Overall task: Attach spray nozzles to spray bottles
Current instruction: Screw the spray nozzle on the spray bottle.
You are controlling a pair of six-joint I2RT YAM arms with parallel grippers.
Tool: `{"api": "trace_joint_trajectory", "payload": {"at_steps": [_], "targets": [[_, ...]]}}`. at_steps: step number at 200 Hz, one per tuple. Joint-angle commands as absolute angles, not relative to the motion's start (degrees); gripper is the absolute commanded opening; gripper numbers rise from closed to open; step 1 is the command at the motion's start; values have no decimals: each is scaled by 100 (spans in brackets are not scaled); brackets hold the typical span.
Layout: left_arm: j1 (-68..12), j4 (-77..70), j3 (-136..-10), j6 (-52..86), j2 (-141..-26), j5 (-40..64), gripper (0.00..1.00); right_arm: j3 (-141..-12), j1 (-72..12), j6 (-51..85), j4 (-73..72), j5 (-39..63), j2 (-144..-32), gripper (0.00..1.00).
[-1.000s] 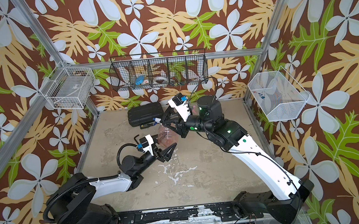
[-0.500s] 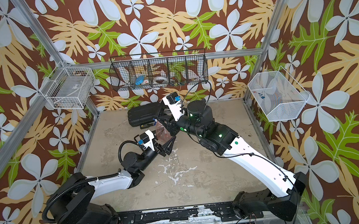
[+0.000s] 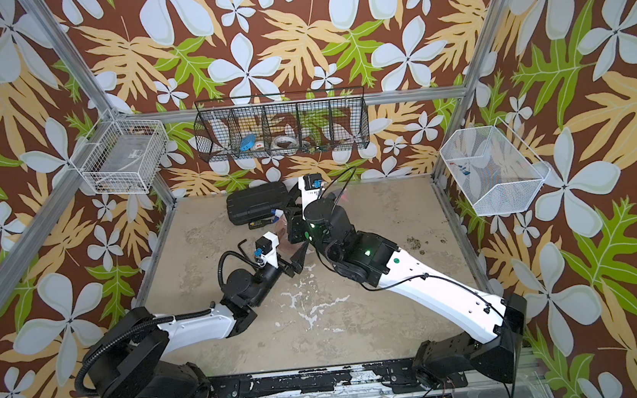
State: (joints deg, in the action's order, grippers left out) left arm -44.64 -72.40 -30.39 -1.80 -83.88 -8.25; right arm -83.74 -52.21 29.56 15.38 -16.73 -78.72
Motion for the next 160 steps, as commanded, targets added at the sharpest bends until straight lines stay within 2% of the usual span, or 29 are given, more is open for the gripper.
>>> {"api": "trace_joint_trajectory", "payload": {"at_steps": [1,8,17,40,50,74,116,160], "targets": [[-4406,-8034,-2972,-123,-8256,-672,59,-8689,-5026,2068,2297,-40,-7831,46],[-4378,-7999,-2929,-78,-8215,-434,59,-8782,-4865,1782,2446,580,-7783,55],[-4307,-8018,-2861,49,-8180,-134,60,-8717,-4617,1475,2469,1376,-7644,59],[-4135,-8406,-2701,587,-8154,743,60,-8275,-3747,1420,1933,3635,-7232,52],[-4092,-8566,-2680,780,-8177,1116,60,-8192,-3476,1544,1744,4195,-7182,48],[-4087,-8688,-2754,1079,-8234,1687,60,-8315,-3445,1352,1941,4159,-7236,45],[-4087,-8772,-2834,1250,-8330,1670,60,-8335,-3454,1337,1967,3934,-7354,43],[-4096,-8771,-2959,1386,-8480,1767,59,-8439,-3567,1450,1772,3896,-7538,51]]}}
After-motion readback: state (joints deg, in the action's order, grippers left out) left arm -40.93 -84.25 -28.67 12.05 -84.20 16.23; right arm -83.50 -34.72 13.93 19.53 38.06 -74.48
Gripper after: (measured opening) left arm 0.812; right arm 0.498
